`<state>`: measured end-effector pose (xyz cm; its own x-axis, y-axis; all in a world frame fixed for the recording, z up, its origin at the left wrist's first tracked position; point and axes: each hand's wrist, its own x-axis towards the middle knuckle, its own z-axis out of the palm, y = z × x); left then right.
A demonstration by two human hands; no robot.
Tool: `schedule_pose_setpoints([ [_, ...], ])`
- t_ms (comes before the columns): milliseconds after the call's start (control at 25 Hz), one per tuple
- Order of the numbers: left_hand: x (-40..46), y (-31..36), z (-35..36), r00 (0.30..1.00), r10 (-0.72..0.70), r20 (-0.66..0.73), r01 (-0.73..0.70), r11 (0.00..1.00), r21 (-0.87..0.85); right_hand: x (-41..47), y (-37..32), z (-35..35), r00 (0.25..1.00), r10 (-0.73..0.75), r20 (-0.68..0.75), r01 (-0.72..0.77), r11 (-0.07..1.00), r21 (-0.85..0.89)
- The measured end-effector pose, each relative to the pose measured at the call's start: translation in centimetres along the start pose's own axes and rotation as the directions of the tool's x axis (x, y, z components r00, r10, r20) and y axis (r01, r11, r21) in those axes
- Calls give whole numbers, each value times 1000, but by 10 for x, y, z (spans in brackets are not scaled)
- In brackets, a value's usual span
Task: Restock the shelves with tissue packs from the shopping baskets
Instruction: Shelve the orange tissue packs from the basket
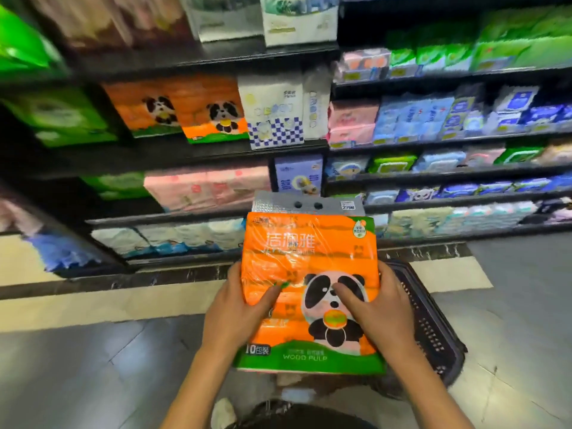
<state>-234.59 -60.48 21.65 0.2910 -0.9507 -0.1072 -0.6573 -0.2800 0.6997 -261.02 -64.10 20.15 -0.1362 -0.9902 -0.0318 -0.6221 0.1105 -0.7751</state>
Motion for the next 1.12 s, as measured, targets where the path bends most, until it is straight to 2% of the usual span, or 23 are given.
schedule_pose_setpoints([
  [200, 5, -99, -78, 986, -146, -83, 136, 985, -110, -5, -82, 107, 985, -119, 126, 125, 991, -42],
  [320, 18, -161, -132, 974, -218, -66, 208, 970, -125, -22, -131, 180, 975, -152, 163, 160, 987, -35],
  [440, 38, -201, -176, 973, -225, -53, 214, 963, -163, -27, -175, 227, 973, -156, 170, 164, 986, -34],
  [720, 98, -234, -227, 958, -284, -48, 258, 920, -294, 6, -229, 289, 967, -194, 167, 201, 979, -23],
  [880, 157, -241, -253, 939, -337, -75, 312, 922, -229, 57, -252, 338, 957, -198, 211, 194, 980, 42],
  [1000, 219, -248, -281, 933, -327, -150, 301, 938, -173, 106, -286, 378, 949, -209, 237, 199, 978, 65],
  [1120, 275, -242, -305, 939, -304, -161, 277, 946, -170, 155, -317, 400, 930, -239, 278, 214, 970, 117],
])
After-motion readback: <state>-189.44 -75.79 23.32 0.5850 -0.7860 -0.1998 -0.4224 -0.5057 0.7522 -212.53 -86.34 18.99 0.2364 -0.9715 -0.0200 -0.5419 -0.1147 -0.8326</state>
